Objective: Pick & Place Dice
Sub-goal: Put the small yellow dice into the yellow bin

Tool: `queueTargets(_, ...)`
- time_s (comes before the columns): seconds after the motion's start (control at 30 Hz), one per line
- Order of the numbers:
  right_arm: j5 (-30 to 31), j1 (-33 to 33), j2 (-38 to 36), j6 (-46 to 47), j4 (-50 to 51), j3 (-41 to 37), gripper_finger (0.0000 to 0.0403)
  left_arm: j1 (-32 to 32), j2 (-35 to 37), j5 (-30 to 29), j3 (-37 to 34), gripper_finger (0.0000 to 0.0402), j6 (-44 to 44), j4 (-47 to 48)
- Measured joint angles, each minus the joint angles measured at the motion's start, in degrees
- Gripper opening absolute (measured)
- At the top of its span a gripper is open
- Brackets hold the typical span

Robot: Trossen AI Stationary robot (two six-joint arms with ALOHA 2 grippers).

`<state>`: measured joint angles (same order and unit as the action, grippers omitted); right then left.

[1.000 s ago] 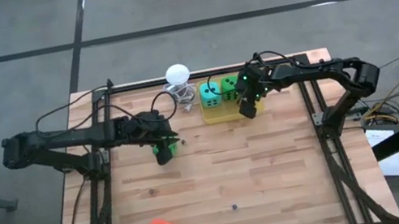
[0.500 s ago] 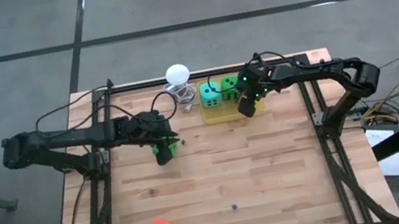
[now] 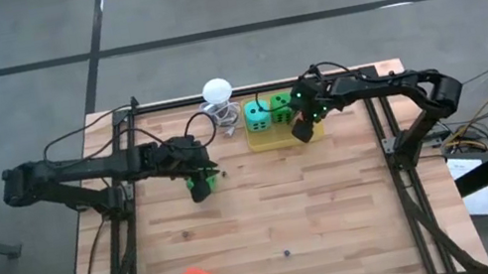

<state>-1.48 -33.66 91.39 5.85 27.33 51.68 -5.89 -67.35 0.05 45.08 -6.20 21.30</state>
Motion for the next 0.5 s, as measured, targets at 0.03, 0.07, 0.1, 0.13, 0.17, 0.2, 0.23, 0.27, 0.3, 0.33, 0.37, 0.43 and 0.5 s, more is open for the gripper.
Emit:
queueTargets(0.03,-0.02,-0.09,0.27,0.63,-0.18,0.04,0.0212,0.0,0.0,0.0,0.0,0.0098,-0.05,0.0)
queueTargets(0.07,-0.13,-0.11,0.43,1.46,-0.2,0.09,0.0219,0.0,0.0,0.01,0.0,0.0098,-0.22,0.0)
queueTargets(0.1,-0.26,-0.1,0.48,1.97,-0.09,0.09,0.0225,0.0,0.0,0.15,0.0,0.0098,-0.25,0.0)
queueTargets(0.13,-0.59,-0.04,0.3,2.36,-0.29,0.13,0.0232,0.02,0.0,0.16,0.0,0.0098,-0.42,0.0)
queueTargets(0.17,-1.19,0.05,0.0,2.91,-1.03,0.18,0.0238,0.02,0.0,0.3,0.0,0.0098,-0.67,0.0)
queueTargets(0.2,-2.29,0.05,-0.32,3.55,-1.95,0.28,0.0243,0.02,0.0,0.61,0.0,0.0098,-1.0,0.0)
queueTargets(0.23,-4.36,0.01,-0.68,4.25,-2.94,0.3,0.0248,0.02,0.0,0.76,0.0,0.0098,-1.11,0.0)
queueTargets(0.27,-6.5,-0.01,-0.9,4.52,-3.61,0.34,0.0252,0.02,0.0,1.02,0.0,0.0098,-1.11,0.02)
queueTargets(0.3,-7.55,-0.06,-0.96,4.67,-3.75,0.6,0.0255,0.02,0.0,1.2,0.0,0.0098,-1.11,0.01)
queueTargets(0.33,-7.23,-0.04,-0.96,4.7,-3.34,1.09,0.0257,0.02,0.0,1.42,0.0,0.0098,-1.13,0.02)
queueTargets(0.37,-6.31,0.01,-0.96,4.64,-2.47,1.65,0.0259,0.02,0.0,1.45,0.0,0.0098,-1.14,0.03)
queueTargets(0.43,-4.71,0.03,-0.91,3.84,-0.89,2.46,0.0262,0.02,0.0,1.46,0.0,0.0098,-1.13,0.07)
queueTargets(0.5,-4.81,-0.01,-0.78,3.35,-0.34,2.75,0.0265,0.02,0.0,1.46,0.0,0.0098,-1.15,0.11)
